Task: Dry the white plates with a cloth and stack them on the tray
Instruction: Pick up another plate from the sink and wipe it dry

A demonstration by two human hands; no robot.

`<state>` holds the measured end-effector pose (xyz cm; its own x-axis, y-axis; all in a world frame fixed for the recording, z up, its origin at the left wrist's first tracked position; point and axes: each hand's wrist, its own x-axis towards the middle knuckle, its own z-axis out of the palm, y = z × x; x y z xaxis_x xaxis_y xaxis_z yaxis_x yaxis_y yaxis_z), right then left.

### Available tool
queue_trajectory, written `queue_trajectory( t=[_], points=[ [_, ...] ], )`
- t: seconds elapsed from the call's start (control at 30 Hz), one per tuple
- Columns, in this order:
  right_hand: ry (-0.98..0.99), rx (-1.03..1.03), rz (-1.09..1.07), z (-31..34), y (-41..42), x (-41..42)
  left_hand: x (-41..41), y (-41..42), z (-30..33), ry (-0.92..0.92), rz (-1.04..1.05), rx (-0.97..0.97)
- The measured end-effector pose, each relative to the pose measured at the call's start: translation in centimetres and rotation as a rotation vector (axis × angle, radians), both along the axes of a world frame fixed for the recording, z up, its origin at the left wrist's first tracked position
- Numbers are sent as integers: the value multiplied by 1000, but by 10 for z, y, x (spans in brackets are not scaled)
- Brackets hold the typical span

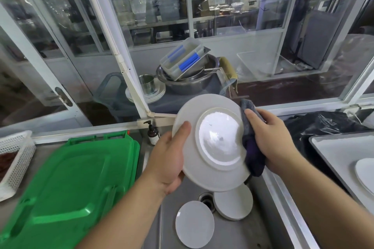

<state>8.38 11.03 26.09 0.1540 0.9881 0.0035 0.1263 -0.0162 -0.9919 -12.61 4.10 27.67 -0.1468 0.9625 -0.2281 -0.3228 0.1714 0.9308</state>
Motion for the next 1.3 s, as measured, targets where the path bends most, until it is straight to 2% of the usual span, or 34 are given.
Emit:
queue_trajectory(
  t=[0.23,0.4,0.5,0.6,0.77,0.93,1.13,1.3],
  points=[
    [273,-172,-31,-23,-17,-23,11,-5,-9,23,128,68],
    [481,-191,-97,-31,-21,-34,32,-8,-16,-120,210,111],
    [564,-224,-105,-33,-23,-36,40,-10,-17,-166,166,81],
    [523,-272,-84,-28,-19,-29,39,-10,-17,-154,88,56],
    [193,-130,66,0,0,-1,-1,7,-7,-148,74,-2],
    [43,-28,220,29,8,4,-18,12,14,35,-50,-28],
    [144,-52,138,29,6,-4,-11,3,21,39,6,93],
    [327,-168,47,6,-8,-26,8,4,6,88,212,176]
  ],
)
